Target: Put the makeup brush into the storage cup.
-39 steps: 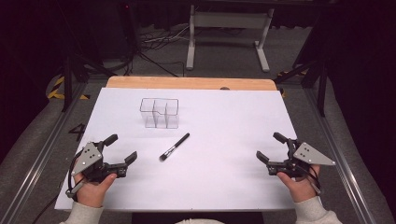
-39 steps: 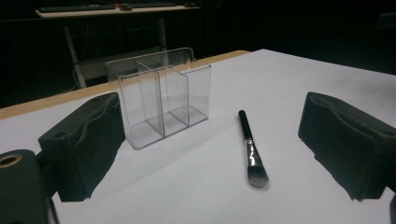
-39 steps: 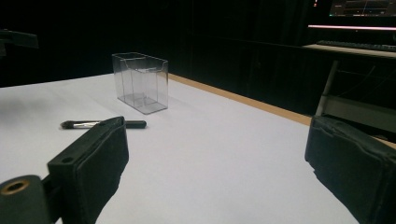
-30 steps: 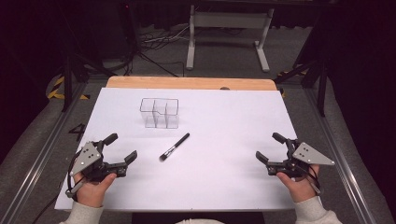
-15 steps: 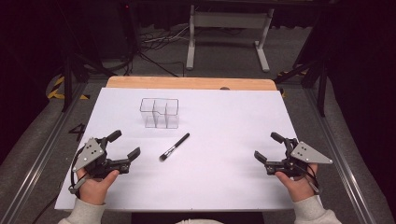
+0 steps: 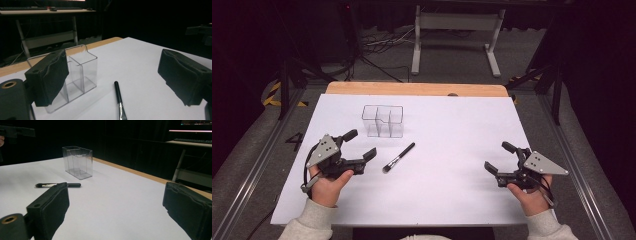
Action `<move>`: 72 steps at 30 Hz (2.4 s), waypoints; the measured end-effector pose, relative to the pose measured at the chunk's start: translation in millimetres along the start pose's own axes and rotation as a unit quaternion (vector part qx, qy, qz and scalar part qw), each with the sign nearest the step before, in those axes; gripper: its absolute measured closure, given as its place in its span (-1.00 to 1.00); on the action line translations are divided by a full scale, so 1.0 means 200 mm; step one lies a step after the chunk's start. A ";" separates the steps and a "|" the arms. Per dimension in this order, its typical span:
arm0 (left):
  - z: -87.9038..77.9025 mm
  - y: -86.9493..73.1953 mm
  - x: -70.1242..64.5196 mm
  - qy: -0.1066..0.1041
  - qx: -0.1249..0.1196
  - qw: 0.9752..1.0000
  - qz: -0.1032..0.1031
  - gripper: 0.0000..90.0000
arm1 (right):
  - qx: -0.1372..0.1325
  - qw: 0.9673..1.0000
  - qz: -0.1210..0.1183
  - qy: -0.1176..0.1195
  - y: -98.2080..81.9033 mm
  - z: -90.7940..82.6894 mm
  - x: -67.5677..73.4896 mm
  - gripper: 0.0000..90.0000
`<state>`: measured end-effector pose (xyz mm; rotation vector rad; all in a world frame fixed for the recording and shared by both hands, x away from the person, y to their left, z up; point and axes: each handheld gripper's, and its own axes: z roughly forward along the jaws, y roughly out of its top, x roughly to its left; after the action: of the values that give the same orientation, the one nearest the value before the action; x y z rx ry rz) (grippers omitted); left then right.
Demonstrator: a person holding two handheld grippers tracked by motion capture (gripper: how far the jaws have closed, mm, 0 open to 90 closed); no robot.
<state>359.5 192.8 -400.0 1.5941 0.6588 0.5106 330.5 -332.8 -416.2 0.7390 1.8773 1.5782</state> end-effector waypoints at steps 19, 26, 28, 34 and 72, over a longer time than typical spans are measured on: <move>0.25 0.12 -0.06 -0.033 0.039 0.998 0.030 -0.78 | -0.003 1.000 0.007 -0.002 0.00 0.00 -0.02 -0.93; 0.31 0.15 -0.04 -0.045 0.079 0.996 0.022 -0.85 | 0.003 1.000 0.006 0.003 -0.01 0.01 -0.01 -0.93; 0.33 0.17 -0.04 -0.039 0.099 0.994 0.036 -0.82 | 0.005 1.000 0.005 0.004 -0.01 0.00 -0.01 -0.92; 0.40 0.22 -0.04 -0.052 0.172 0.981 0.066 -0.63 | 0.007 1.000 0.006 0.006 -0.01 0.00 -0.01 -0.91; 0.67 0.33 -0.03 -0.038 0.502 0.863 0.042 -0.69 | 0.020 1.000 0.010 0.018 -0.01 0.01 -0.02 -0.89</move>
<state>452.1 86.8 -351.0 2.6169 0.8607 0.1340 333.8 -335.1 -418.4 0.7531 1.9373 1.5811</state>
